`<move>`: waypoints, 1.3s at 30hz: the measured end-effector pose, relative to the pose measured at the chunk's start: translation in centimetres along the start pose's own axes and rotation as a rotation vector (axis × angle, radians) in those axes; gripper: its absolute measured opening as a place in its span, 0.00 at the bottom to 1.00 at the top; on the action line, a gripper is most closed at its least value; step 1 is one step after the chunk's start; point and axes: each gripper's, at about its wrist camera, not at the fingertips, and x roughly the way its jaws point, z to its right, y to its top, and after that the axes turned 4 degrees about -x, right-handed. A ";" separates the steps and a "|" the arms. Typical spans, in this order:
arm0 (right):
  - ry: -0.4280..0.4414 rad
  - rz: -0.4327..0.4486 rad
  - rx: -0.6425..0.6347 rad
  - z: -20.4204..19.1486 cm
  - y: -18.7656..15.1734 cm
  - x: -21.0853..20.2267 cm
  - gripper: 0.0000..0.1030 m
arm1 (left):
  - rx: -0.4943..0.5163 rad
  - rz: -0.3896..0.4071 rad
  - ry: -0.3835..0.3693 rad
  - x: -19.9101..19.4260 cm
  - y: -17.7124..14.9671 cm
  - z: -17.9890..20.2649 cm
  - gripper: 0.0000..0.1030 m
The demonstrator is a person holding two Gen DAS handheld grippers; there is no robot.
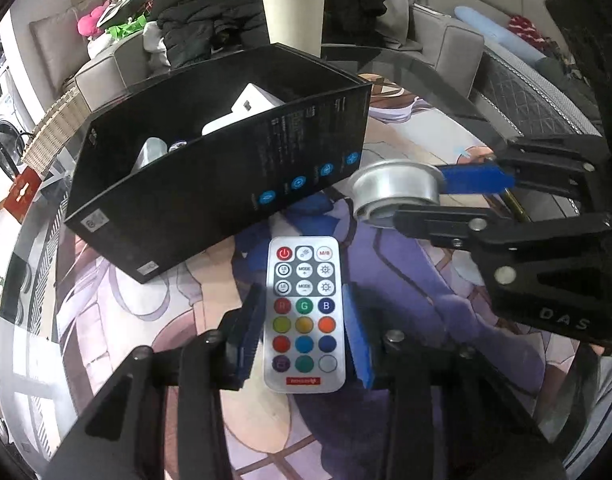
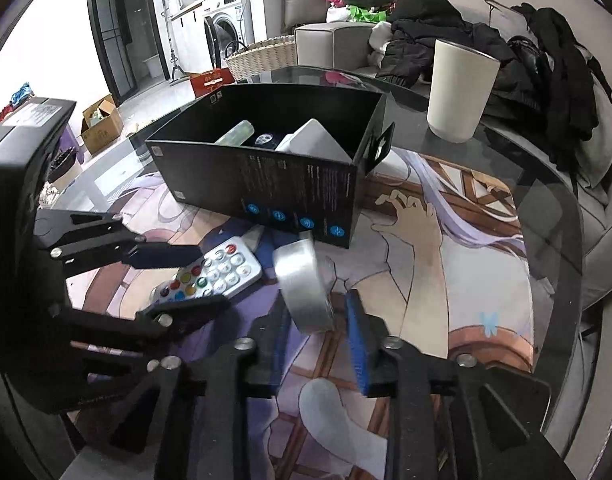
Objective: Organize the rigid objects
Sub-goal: 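Close right tool on silver tape roll while left tool grasps white remote, then lift tape roll in right tool and remote in left tool over box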
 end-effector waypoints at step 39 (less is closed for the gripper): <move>0.037 -0.043 -0.002 -4.4 1.4 0.8 0.17 | -0.047 0.001 0.034 -1.7 -1.8 -3.1 0.37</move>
